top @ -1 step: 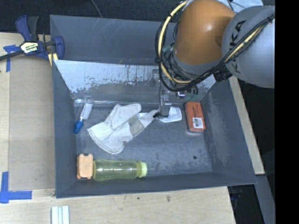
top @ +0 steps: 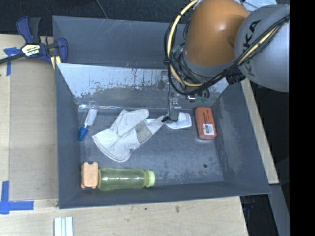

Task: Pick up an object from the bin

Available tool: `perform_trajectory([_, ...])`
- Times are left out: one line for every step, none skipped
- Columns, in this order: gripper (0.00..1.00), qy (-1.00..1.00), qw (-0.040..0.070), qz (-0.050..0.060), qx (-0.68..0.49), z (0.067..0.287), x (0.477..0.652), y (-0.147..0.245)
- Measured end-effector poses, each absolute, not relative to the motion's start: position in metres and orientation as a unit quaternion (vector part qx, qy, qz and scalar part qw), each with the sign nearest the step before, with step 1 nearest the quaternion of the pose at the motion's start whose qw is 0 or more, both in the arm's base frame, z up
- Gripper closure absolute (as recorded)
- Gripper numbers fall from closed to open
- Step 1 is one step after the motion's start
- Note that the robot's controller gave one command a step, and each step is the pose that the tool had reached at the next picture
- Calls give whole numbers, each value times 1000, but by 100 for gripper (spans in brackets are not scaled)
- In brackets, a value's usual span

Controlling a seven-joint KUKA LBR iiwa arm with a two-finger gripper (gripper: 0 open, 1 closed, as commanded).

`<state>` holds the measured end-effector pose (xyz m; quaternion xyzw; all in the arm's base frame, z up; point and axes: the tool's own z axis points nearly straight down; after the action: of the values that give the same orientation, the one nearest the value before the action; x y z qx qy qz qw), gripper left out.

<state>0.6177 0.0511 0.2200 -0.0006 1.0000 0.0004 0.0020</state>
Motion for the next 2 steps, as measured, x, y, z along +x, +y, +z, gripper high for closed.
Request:
perform_trajectory([0, 1000, 5, 1, 10, 169, 615, 61])
perform_trajectory([0, 1000, 2, 0, -7, 115, 610, 78])
